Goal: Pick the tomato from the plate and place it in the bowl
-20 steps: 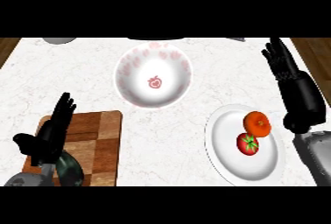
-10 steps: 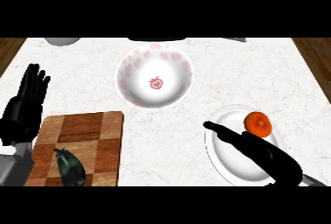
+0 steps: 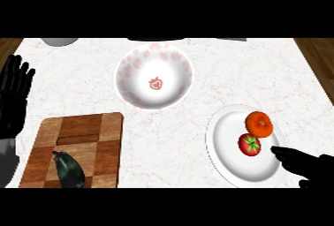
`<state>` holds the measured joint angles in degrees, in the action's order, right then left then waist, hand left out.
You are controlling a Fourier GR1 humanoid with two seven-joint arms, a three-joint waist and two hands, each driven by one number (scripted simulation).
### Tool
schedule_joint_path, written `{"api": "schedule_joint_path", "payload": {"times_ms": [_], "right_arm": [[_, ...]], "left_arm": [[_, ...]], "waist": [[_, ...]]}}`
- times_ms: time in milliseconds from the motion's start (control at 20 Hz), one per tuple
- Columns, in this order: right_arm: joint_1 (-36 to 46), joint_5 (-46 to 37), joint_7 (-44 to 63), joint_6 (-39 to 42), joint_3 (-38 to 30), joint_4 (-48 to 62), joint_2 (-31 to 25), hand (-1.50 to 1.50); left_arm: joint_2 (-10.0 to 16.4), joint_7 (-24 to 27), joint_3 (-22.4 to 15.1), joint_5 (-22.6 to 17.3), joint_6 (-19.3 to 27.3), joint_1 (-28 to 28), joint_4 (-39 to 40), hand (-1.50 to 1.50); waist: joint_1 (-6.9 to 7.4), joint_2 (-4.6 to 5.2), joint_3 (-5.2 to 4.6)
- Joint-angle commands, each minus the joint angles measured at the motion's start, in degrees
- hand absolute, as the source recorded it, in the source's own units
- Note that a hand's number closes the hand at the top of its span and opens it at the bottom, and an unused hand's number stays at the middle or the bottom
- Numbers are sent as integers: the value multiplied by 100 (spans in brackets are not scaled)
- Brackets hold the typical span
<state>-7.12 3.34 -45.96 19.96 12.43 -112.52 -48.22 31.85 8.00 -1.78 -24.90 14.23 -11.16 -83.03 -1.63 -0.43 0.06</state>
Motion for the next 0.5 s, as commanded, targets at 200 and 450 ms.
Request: {"api": "schedule_joint_path", "payload": {"times_ms": [200, 450], "right_arm": [[-113, -282, -23, 543, -1623, 174, -1632, -150], [81, -1087, 152, 770, -1565, 80, -2406, -150]], "left_arm": [[35, 37, 93, 1, -267, 98, 47, 0], [-3, -156, 29, 159, -99, -180, -59, 0]], "waist": [[64, 30, -12], [166, 51, -8]]}}
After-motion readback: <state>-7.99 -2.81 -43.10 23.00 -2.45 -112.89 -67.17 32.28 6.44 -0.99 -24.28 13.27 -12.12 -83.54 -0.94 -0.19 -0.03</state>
